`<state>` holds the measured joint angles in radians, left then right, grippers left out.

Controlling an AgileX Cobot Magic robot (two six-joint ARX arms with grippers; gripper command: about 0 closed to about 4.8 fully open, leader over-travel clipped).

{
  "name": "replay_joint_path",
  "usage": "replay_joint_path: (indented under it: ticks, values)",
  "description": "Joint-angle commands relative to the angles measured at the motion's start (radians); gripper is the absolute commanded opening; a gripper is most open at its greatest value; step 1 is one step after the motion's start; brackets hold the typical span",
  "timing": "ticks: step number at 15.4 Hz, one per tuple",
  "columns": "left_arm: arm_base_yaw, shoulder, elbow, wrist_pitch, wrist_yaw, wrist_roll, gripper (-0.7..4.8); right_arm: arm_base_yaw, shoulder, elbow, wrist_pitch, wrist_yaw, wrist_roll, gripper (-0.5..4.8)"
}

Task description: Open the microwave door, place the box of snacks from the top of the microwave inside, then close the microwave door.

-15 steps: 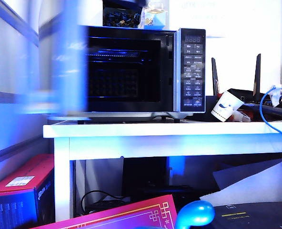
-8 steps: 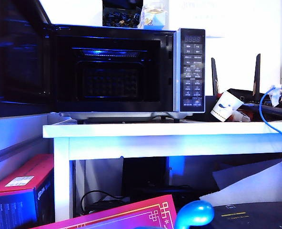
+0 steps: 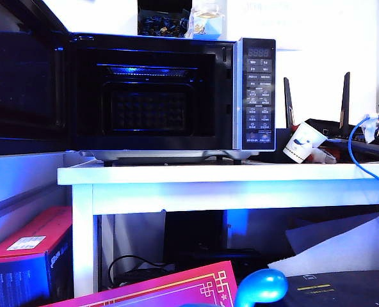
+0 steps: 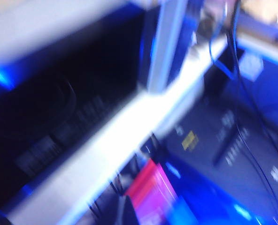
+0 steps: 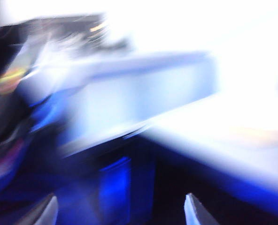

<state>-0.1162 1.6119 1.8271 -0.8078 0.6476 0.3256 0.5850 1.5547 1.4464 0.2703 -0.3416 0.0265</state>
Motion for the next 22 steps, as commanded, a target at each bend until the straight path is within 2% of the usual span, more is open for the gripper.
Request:
replay_joint_path:
  ticks: [1,3,6,11,14,19,22]
  values:
    - [-0.002,-0.002,-0.028,0.023,0.011,0.019,-0.05,-0.003,0.016,0.005,0.197,0.306,-0.132,4.79]
    - [-0.002,-0.004,-0.028,0.052,0.051,0.019,-0.05,-0.005,0.058,0.005,0.294,0.446,-0.136,4.79]
    - [-0.002,-0.005,-0.028,0.051,0.053,0.019,-0.05,-0.012,0.15,0.03,0.333,0.526,-0.218,4.79]
    - [-0.001,-0.005,-0.028,0.055,0.053,0.019,-0.05,-0.034,0.302,0.247,0.301,0.561,-0.218,4.79]
    - [-0.002,-0.005,-0.028,0.055,0.053,0.041,-0.05,-0.07,0.378,0.384,0.221,0.568,-0.218,4.79]
    - [-0.001,-0.005,-0.028,0.066,0.052,0.042,-0.05,-0.103,0.511,0.606,0.1,0.52,-0.218,4.79]
    - [-0.001,-0.005,-0.028,0.069,0.053,0.042,-0.05,-0.104,0.553,0.639,0.075,0.527,-0.218,4.79]
